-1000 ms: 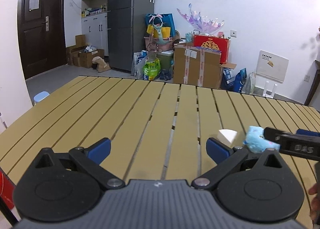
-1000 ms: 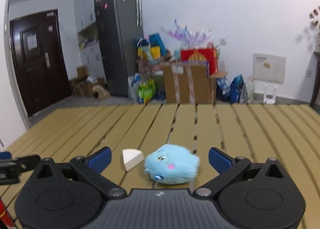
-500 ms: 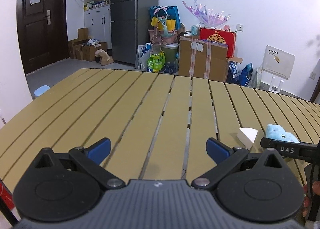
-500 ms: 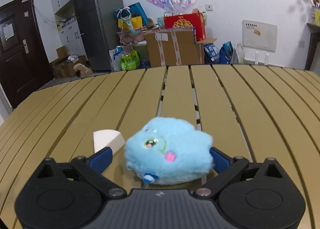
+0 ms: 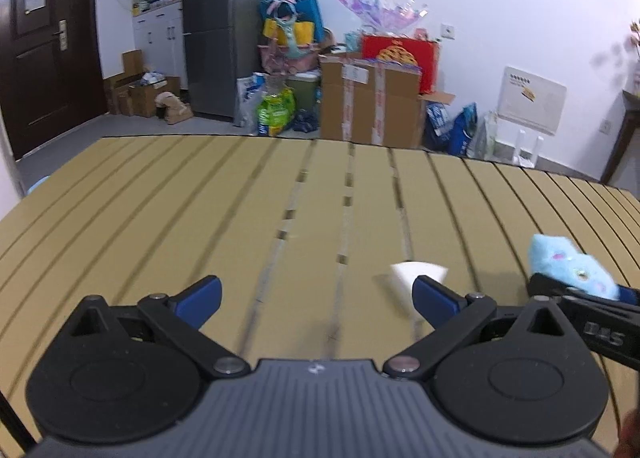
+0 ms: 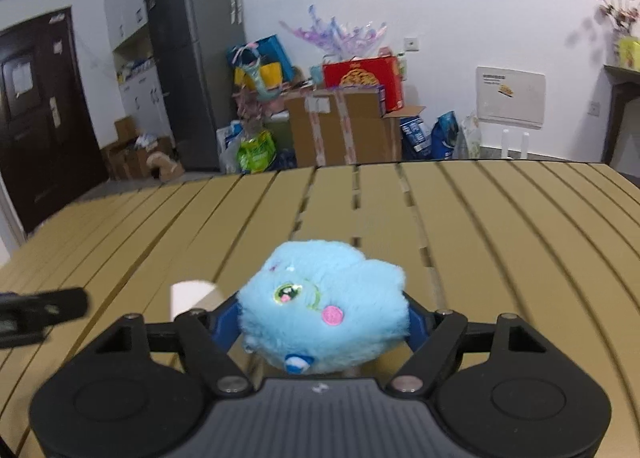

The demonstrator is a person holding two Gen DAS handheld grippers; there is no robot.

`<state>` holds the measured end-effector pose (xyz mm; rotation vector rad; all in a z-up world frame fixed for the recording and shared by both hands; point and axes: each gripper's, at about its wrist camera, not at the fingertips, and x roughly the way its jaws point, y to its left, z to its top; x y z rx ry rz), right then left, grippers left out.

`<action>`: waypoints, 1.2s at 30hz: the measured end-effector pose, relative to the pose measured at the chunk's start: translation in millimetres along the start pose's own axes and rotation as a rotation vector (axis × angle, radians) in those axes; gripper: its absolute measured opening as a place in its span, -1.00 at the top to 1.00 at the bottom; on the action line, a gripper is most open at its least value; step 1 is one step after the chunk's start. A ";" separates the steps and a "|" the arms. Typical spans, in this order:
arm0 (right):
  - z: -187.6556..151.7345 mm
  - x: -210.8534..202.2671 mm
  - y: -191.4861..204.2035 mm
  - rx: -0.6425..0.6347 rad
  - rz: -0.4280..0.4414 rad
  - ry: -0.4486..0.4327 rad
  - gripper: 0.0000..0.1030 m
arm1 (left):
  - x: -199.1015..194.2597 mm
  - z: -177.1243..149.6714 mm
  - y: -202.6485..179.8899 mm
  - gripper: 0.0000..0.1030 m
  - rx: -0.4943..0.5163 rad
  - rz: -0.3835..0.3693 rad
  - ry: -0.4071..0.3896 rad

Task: Collect trash
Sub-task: 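Grasp the white foam wedge with the left tool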

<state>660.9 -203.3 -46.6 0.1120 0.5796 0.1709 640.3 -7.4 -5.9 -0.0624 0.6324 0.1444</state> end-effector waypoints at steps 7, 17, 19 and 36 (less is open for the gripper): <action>-2.4 -30.1 -63.5 0.067 -0.054 -0.041 -0.49 | 39.6 -0.6 -47.0 -0.93 0.012 0.018 0.053; -18.0 -44.1 -104.5 0.059 -0.095 -0.056 -0.50 | 66.1 2.7 -70.5 0.28 0.032 0.004 0.066; -21.4 -44.5 -107.8 0.065 -0.096 -0.055 -0.50 | 63.9 1.7 -76.0 0.41 0.054 -0.002 0.054; -20.4 -54.6 -91.6 0.038 -0.078 -0.050 -0.49 | 16.2 -5.1 -66.3 0.46 0.085 -0.011 -0.007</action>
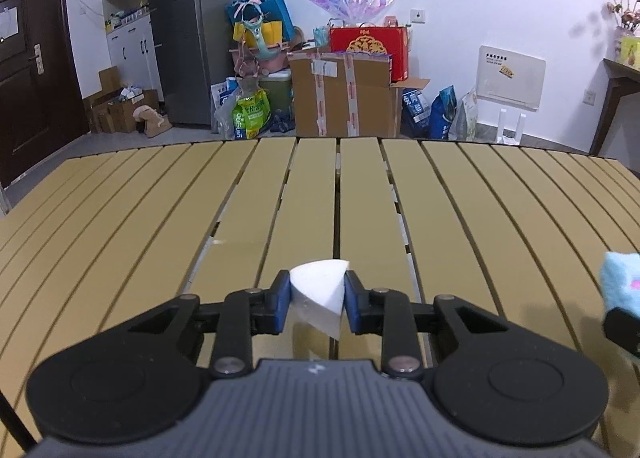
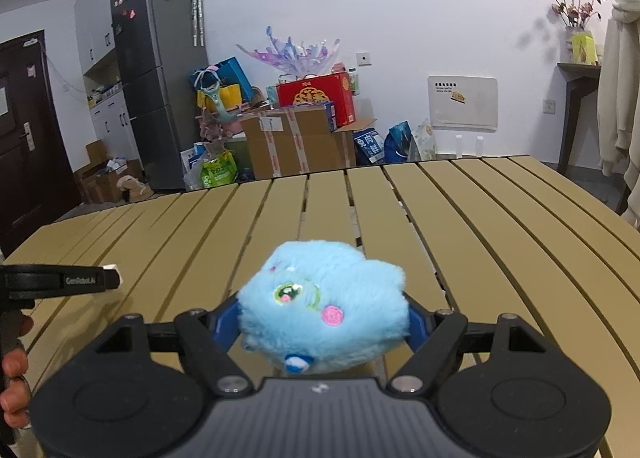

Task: Collect trash
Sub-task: 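Grasp the white foam wedge with the left tool, then lift the foam wedge and plush toy and carry both toward the bin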

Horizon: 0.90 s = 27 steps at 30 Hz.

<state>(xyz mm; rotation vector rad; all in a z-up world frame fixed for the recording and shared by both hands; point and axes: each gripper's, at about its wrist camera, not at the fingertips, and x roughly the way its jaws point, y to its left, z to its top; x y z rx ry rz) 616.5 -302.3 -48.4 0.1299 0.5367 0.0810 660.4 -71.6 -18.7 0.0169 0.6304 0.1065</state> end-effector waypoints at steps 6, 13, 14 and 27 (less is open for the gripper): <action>-3.8 -28.4 18.2 -0.032 0.018 0.002 -0.49 | -41.0 -4.3 10.1 0.46 0.010 -0.012 -0.030; -6.6 -77.3 36.8 -0.057 0.028 -0.012 -0.49 | -89.2 -10.4 22.2 0.46 0.005 -0.015 -0.053; -7.5 -85.5 38.8 -0.057 0.030 -0.016 -0.49 | -95.9 -12.2 23.2 0.46 0.004 -0.018 -0.056; -19.0 -176.7 58.9 -0.078 0.051 -0.036 -0.50 | -192.7 -36.6 36.8 0.44 0.012 -0.045 -0.105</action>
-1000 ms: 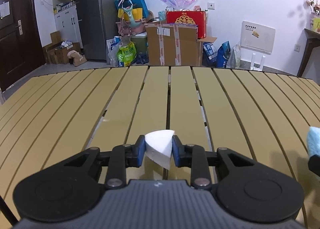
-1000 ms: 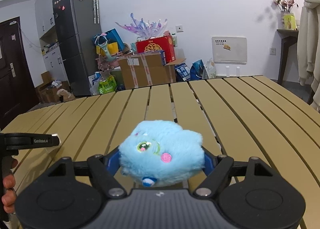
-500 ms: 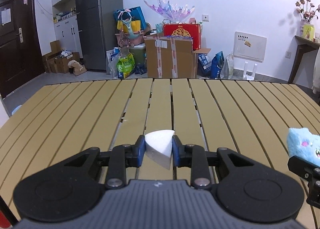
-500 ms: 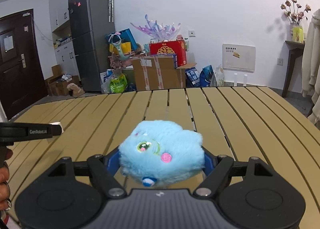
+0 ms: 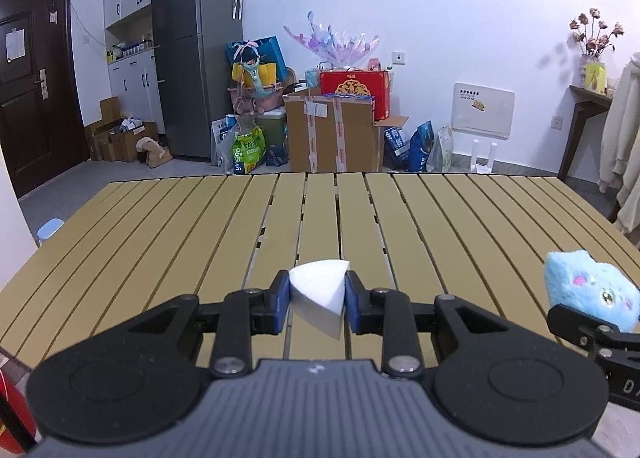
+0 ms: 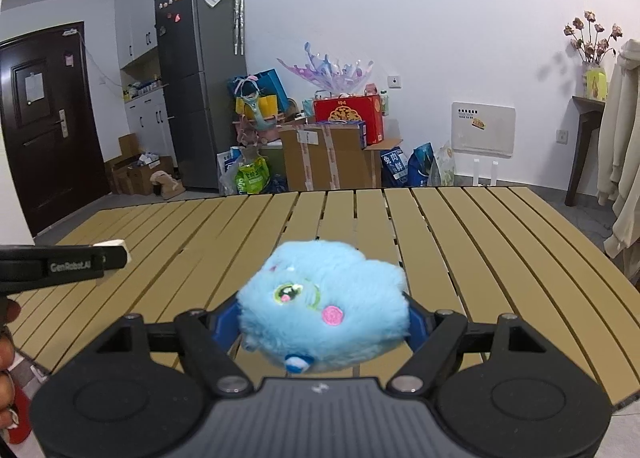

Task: Collect trash
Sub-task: 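Lift the foam wedge and plush toy and carry both toward the bin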

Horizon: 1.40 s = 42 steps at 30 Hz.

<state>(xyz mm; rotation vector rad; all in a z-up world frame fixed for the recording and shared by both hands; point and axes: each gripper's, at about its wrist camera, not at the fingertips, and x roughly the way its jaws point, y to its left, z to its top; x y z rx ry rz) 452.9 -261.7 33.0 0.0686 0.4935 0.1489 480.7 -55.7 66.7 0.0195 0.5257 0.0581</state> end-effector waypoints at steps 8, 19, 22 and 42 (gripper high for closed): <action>-8.1 -56.6 8.5 -0.006 0.006 -0.021 -0.50 | -56.0 -17.4 9.6 0.44 -0.004 -0.012 -0.019; -33.5 -134.4 24.7 -0.025 0.039 -0.041 -0.50 | -126.5 -52.0 20.9 0.44 -0.009 -0.021 -0.049; -42.9 -150.8 28.7 -0.036 0.047 -0.042 -0.50 | -144.3 -63.7 25.9 0.44 -0.014 -0.029 -0.059; -151.4 -202.3 34.8 -0.094 0.095 0.080 -0.50 | -205.5 -178.2 49.2 0.44 0.024 -0.075 0.002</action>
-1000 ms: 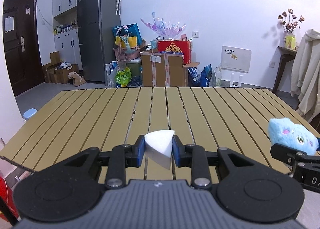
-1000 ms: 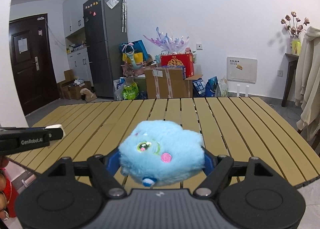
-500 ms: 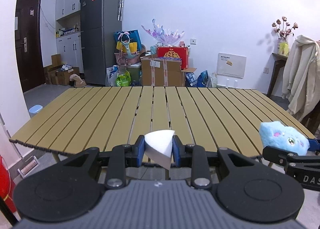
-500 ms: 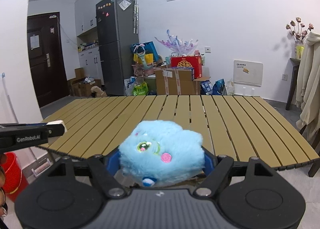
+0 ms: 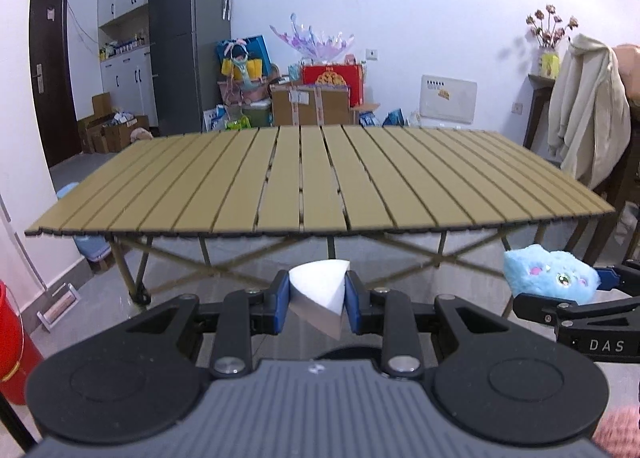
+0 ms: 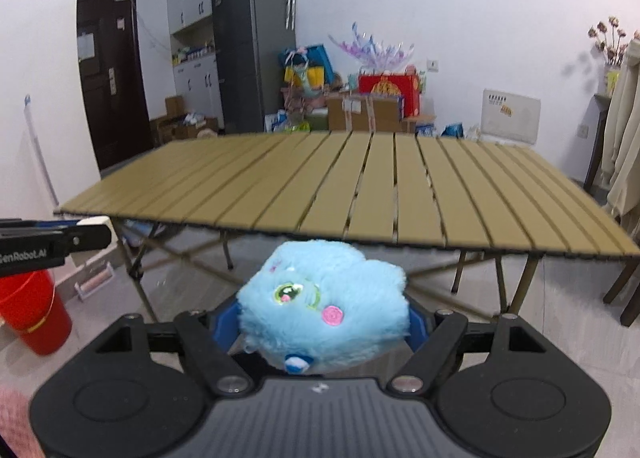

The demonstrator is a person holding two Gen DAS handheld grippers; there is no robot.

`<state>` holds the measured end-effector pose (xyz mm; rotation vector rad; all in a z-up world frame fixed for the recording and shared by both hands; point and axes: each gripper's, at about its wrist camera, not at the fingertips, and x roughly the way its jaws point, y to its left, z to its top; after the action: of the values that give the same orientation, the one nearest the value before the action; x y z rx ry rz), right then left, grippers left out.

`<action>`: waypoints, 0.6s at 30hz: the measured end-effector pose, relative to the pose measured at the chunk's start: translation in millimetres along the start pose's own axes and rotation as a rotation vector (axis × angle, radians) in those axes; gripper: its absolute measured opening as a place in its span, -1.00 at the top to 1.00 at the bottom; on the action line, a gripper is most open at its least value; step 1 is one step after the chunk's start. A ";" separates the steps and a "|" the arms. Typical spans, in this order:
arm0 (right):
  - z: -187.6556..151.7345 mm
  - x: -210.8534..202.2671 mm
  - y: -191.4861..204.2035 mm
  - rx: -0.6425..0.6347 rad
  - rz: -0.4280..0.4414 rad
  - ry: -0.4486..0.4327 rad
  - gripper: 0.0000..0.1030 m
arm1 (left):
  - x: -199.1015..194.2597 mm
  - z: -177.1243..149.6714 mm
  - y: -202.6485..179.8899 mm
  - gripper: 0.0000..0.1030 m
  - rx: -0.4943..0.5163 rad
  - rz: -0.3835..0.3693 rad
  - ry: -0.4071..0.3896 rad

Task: Collect trash
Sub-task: 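Lift the foam wedge and plush toy and carry both toward the bin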

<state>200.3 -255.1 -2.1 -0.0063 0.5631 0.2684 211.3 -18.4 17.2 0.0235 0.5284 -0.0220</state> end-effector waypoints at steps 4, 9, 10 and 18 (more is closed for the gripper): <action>-28.0 4.1 3.2 -0.001 0.013 0.053 -0.50 | 1.7 -30.2 0.5 0.44 0.023 -0.006 0.050; -63.1 14.4 10.2 -0.009 0.029 0.134 -0.50 | 11.7 -63.8 3.3 0.44 0.038 0.003 0.117; -68.8 16.8 11.6 -0.012 0.032 0.150 -0.50 | 13.2 -70.4 5.3 0.44 0.036 0.006 0.128; -101.3 41.1 22.3 -0.040 0.060 0.247 -0.50 | 35.2 -119.4 17.7 0.44 0.023 0.037 0.234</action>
<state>174.7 -231.3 -108.1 -0.0615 0.8041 0.3400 182.0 2.1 -103.3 0.0589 0.7611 0.0112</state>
